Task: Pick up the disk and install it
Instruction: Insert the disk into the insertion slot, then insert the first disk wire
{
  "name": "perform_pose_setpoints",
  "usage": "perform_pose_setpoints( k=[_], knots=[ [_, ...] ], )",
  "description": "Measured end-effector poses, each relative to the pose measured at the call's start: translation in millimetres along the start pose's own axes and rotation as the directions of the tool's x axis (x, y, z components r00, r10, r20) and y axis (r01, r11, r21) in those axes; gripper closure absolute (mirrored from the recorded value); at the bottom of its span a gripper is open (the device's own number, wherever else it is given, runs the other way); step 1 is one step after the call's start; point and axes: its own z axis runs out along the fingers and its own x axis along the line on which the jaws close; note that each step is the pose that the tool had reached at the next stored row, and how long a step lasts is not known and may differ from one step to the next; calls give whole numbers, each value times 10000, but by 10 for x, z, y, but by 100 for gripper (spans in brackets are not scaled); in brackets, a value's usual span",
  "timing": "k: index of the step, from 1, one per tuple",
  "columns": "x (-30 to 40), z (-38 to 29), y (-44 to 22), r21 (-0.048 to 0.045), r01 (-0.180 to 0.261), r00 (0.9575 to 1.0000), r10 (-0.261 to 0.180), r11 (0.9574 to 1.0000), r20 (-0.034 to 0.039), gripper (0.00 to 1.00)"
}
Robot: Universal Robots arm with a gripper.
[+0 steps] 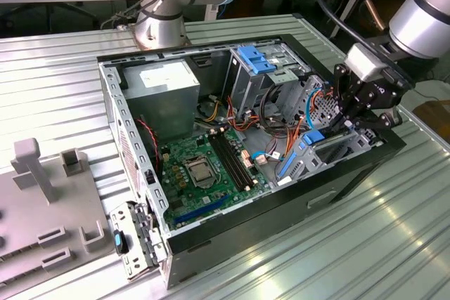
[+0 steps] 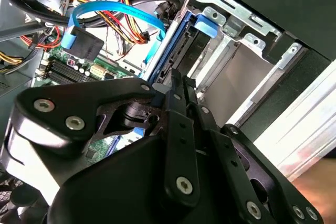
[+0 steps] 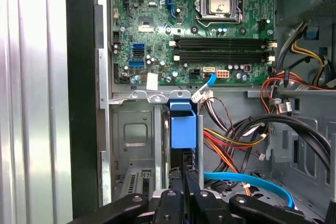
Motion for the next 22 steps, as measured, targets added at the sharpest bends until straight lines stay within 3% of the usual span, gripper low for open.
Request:
perform_pose_setpoints(
  k=[14, 18, 20, 22],
  knots=[
    [-1, -11, 0, -5, 0, 10000, 0, 10000, -7, 83],
    [-20, -272, -8, -35, -2, 10000, 2, 10000, -11, 83],
    [-24, -321, -10, -49, -2, 10000, 2, 10000, -16, 83],
    [-24, -321, -10, -49, -3, 10000, 3, 10000, -16, 83]
  ],
)
